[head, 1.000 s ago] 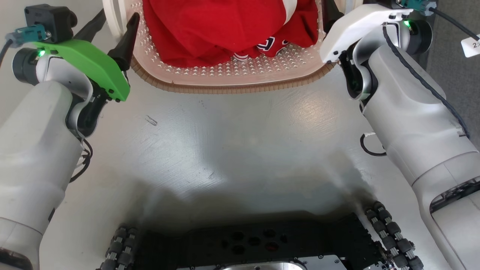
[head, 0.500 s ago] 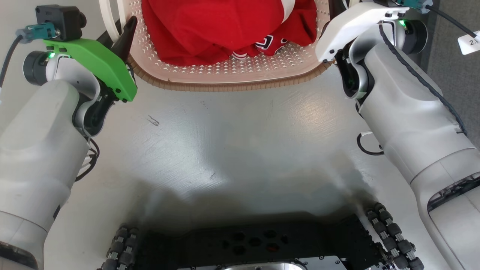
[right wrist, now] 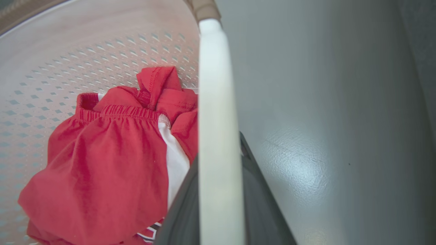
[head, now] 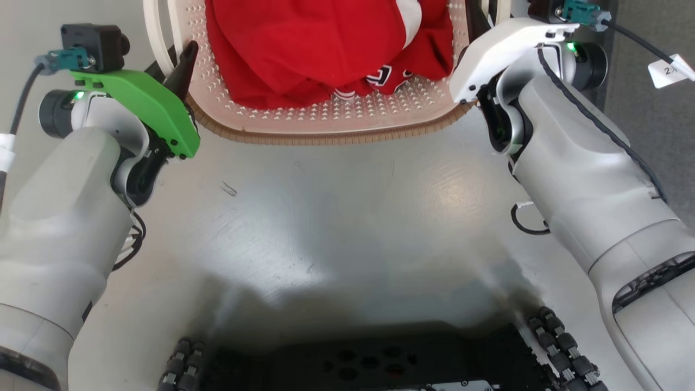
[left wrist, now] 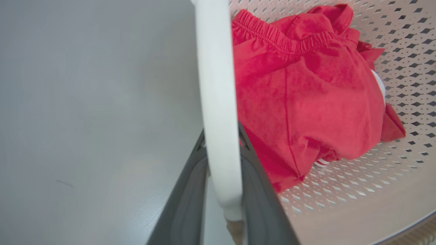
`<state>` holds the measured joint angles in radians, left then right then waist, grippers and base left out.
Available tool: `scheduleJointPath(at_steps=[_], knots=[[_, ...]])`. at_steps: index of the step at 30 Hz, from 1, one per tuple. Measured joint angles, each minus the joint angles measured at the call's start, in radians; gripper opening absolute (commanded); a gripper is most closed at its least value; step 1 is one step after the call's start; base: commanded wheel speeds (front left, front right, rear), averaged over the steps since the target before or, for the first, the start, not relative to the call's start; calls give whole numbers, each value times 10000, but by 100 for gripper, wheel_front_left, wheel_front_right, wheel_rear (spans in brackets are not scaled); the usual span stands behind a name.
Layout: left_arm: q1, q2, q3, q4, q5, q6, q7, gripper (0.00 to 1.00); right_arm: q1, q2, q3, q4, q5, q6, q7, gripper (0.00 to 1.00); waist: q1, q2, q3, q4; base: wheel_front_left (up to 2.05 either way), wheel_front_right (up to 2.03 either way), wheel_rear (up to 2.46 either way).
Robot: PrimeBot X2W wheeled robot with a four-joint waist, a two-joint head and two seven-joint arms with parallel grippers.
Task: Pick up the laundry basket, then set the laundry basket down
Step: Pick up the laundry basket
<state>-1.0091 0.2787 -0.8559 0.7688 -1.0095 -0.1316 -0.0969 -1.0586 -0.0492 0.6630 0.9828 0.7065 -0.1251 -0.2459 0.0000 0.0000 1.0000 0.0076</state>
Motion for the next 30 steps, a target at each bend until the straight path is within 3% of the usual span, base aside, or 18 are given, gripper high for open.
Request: scheduleJointPath(at_steps=[16, 30], knots=[[661, -42, -579, 667, -380, -2, -10, 0, 1064, 42, 934, -77, 1170, -12, -50, 0, 0, 0, -1696, 25, 0, 0, 0], [1765, -295, -963, 1143, -1037, -4, 443, 0, 2020, 102, 1515, 251, 2082, -12, 669, 0, 0, 0, -3634, -58, 0, 0, 0]])
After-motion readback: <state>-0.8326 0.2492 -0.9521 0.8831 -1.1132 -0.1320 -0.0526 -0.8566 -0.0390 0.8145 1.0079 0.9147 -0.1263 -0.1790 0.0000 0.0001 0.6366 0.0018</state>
